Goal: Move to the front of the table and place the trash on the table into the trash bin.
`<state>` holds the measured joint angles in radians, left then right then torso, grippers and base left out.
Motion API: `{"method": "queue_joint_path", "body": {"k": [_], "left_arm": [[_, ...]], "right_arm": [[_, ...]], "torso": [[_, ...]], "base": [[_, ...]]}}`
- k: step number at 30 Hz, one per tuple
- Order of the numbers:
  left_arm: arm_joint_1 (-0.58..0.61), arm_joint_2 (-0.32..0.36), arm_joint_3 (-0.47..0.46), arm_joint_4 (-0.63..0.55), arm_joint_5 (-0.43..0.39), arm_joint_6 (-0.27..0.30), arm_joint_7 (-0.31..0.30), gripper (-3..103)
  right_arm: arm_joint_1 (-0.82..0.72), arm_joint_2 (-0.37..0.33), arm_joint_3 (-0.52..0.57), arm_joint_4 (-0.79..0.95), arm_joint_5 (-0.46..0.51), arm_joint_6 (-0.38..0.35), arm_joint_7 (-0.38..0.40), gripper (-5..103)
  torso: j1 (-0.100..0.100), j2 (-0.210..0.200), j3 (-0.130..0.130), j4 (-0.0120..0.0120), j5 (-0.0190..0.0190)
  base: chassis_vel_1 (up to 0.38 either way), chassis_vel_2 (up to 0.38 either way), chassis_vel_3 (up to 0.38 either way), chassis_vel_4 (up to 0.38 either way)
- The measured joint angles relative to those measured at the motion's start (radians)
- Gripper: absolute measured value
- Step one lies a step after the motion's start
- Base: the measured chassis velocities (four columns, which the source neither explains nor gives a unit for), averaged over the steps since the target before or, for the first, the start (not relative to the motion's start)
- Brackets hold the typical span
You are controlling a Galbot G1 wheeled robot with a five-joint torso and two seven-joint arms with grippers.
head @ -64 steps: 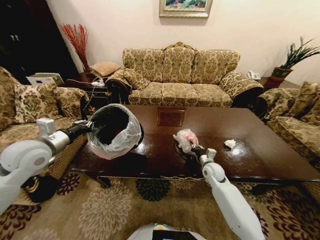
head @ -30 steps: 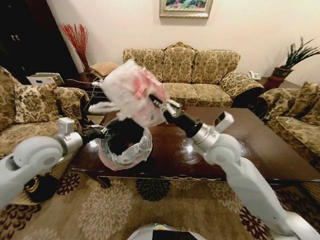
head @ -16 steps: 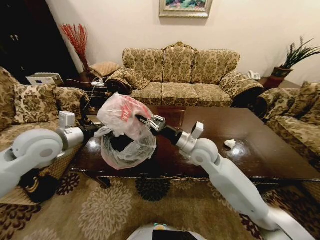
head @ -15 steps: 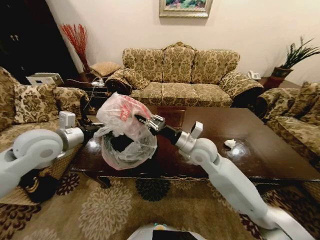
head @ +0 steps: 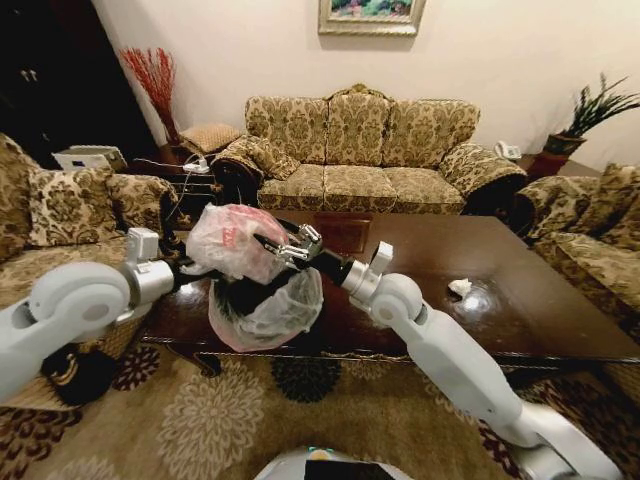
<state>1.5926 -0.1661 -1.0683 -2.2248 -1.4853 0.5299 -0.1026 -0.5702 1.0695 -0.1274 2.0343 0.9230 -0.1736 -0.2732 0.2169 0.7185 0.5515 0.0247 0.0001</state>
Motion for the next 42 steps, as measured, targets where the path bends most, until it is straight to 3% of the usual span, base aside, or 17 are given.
{"method": "queue_joint_path", "body": {"k": [2, 9, 11, 12, 13, 15, 16, 18, 26, 33, 42], "left_arm": [[0.005, 0.009, -0.002, 0.004, 0.017, 0.008, 0.008, 2], [0.009, 0.053, -0.008, 0.047, 0.078, 0.023, 0.011, 2], [0.005, 0.062, -0.015, 0.074, 0.079, 0.03, -0.012, 2], [0.005, 0.062, -0.015, 0.074, 0.079, 0.03, -0.012, 2], [0.002, 0.063, -0.018, 0.089, 0.08, 0.031, -0.018, 2], [-0.012, 0.055, -0.026, 0.133, 0.093, 0.031, -0.02, 2], [-0.012, 0.055, -0.026, 0.133, 0.093, 0.031, -0.02, 2], [-0.022, 0.036, -0.037, 0.194, 0.108, 0.025, -0.032, 2], [-0.03, -0.046, -0.046, 0.237, 0.126, -0.019, -0.083, 2], [-0.017, -0.12, -0.044, 0.217, 0.168, -0.037, -0.08, 2], [-0.021, -0.131, -0.035, 0.217, 0.179, -0.05, -0.07, 2]], "right_arm": [[-0.003, -0.003, 0.02, 0.007, 0.006, 0.0, 0.0, 96], [-0.04, -0.006, 0.115, 0.046, 0.032, 0.007, 0.008, 100], [-0.103, -0.008, 0.199, 0.086, 0.04, 0.012, 0.088, 100], [-0.103, -0.008, 0.199, 0.086, 0.04, 0.012, 0.088, 100], [-0.139, -0.009, 0.24, 0.102, 0.036, 0.005, 0.154, 100], [-0.262, -0.016, 0.334, 0.133, -0.007, -0.037, 0.358, 100], [-0.262, -0.016, 0.334, 0.133, -0.007, -0.037, 0.358, 100], [-0.405, -0.032, 0.438, 0.132, -0.046, -0.067, 0.466, 100], [-0.546, -0.022, 0.623, 0.089, -0.07, -0.089, 0.548, 100], [-0.568, -0.011, 0.655, 0.059, -0.123, -0.097, 0.589, 100], [-0.56, 0.01, 0.628, -0.02, -0.156, -0.085, 0.664, 100]], "torso": [[0.0, 0.0, 0.0, 0.0, 0.0], [0.0, 0.0, 0.0, 0.0, 0.0002], [0.0, 0.0, 0.0, 0.0002, -0.0002], [0.0, 0.0, 0.0, 0.0002, -0.0002], [0.0, 0.0, 0.0, 0.0001, -0.0003], [0.0, 0.0, 0.0, 0.0001, 0.0002], [0.0, 0.0, 0.0, 0.0001, 0.0002], [0.0, 0.0, 0.0, -0.0006, 0.0007], [0.0, 0.0, 0.0, 0.0, 0.0], [0.0, 0.0, 0.0, 0.0001, 0.0], [0.0, 0.0, 0.0, 0.0001, 0.0009]], "base": [[0.0, 0.0, 0.0, 0.0], [0.0, 0.0, 0.0, 0.0], [0.0, 0.0, 0.0, 0.0], [0.0, 0.0, 0.0, 0.0], [0.0, 0.0, 0.0, 0.0], [0.0, 0.0, 0.0, 0.0], [0.0, 0.0, 0.0, 0.0], [0.0, 0.0, 0.0, 0.0], [0.0, 0.0, 0.0, 0.0], [-0.034, -0.035, 0.043, 0.04], [-0.176, -0.171, 0.198, 0.189]]}}
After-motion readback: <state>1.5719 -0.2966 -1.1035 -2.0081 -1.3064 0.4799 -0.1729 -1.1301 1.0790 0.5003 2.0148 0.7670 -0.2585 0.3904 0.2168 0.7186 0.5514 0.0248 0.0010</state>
